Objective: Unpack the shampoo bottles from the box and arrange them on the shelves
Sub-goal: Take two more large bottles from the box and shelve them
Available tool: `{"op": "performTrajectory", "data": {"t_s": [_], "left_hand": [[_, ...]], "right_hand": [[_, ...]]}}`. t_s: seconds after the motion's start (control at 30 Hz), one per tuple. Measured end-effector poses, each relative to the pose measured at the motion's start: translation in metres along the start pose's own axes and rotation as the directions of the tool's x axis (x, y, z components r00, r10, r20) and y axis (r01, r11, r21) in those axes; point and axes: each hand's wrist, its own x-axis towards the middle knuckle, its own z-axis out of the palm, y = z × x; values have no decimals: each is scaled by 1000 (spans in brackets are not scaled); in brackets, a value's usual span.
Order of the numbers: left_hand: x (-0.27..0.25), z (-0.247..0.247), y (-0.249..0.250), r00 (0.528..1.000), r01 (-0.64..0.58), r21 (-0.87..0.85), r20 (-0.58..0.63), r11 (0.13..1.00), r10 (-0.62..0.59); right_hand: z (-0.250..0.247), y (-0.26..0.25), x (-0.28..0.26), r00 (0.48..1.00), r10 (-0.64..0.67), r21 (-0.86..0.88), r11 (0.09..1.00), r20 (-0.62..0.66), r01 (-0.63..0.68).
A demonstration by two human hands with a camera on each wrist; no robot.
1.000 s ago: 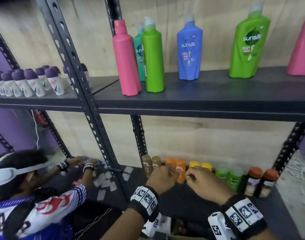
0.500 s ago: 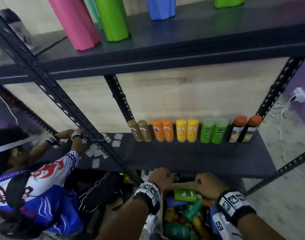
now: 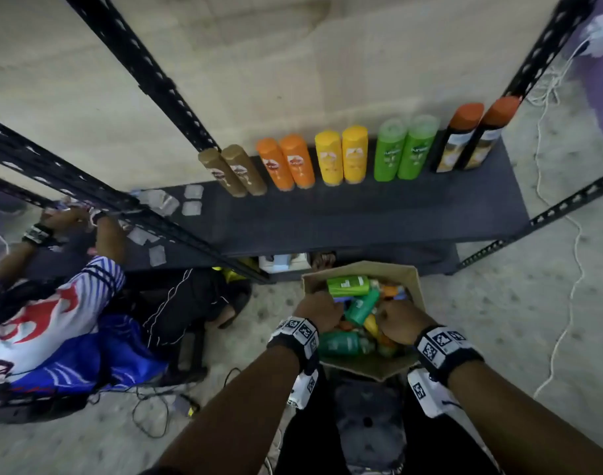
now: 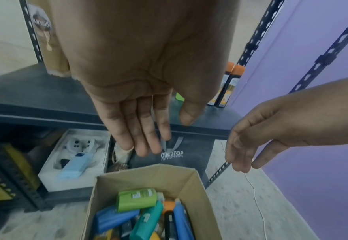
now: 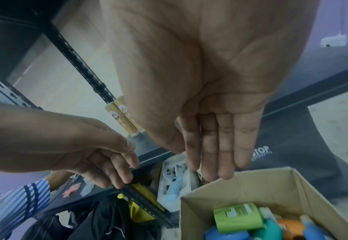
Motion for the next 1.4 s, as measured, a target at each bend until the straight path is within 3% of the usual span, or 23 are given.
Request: {"op": "performTrajectory", "data": {"t_s": [0.27,0.37,0.53,0.83,1.07,1.4], "left_hand": [[25,52,-28,985,82,-31,151,996,-77],[40,74,-43,976,155,-19,160,988,-151],[69,102,-50,971,175,16,164,984,-175],[133,151,-57,970,140,39,196,989,-145],[202,189,-79,968,117,24,220,993,-119],[293,235,-108,979,22,73,199,997,-36]], "right_hand": [[57,29,36,995,56,19,998,80,-58],[73,37,49,992,65,23,997,105,-68],[94,50,63,995,55,58,997,83,-59],[130,87,111,986,112,107,986,125,-126],[147,118,166,986,72,111,990,150,-89],[180,165,238,964,195,81,974,178,-212]]}}
